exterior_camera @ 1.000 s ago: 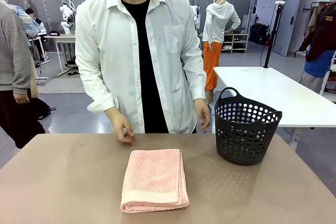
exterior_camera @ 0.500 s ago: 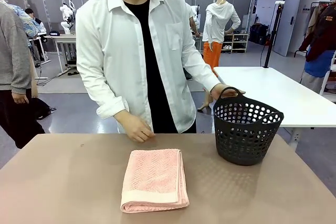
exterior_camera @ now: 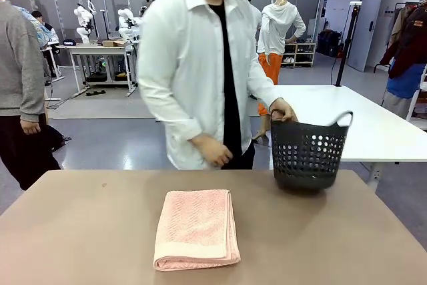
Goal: Fold the towel.
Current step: Pick up the 100 cm Hotel Towel and place it on the left side of the table.
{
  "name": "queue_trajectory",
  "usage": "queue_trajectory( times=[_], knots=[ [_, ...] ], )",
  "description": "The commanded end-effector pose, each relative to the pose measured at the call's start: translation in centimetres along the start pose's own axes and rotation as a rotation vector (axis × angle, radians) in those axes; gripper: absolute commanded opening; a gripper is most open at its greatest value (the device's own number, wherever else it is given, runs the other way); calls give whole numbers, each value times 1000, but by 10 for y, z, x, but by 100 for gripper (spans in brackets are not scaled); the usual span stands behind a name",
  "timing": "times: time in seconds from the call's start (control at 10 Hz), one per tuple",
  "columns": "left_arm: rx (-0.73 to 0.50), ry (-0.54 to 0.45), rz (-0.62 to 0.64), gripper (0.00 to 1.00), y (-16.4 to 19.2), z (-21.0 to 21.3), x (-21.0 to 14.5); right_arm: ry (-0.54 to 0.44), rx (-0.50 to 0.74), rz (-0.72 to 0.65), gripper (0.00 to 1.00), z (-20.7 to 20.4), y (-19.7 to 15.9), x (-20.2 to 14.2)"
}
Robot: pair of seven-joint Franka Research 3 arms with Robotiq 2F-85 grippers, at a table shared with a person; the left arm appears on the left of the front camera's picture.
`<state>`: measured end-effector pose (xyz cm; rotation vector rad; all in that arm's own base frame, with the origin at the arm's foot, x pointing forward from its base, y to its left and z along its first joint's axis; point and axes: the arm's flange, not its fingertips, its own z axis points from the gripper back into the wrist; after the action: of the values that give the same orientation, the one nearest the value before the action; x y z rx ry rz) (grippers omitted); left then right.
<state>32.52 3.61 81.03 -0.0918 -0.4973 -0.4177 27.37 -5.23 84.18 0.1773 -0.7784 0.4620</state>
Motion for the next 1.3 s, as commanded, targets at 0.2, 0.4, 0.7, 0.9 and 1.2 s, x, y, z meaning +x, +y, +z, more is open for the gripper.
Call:
queue_trajectory(
  times=[0.2, 0.4, 0.7, 0.9, 1.2],
  knots=[
    [-160, 42, 69, 100, -35, -108, -5, 2, 3, -1, 100, 1, 0, 0],
    [-220, 57, 91, 100, -56, -163, -9, 2, 3, -1, 100, 1, 0, 0],
    [-361, 64, 134, 100, -99, -252, -22, 2, 3, -1, 100, 1, 0, 0],
    [-390, 63, 161, 100, -131, -308, -24, 2, 3, -1, 100, 1, 0, 0],
    [-427, 104, 217, 100, -168, -376, -29, 2, 3, -1, 100, 1, 0, 0]
  ],
)
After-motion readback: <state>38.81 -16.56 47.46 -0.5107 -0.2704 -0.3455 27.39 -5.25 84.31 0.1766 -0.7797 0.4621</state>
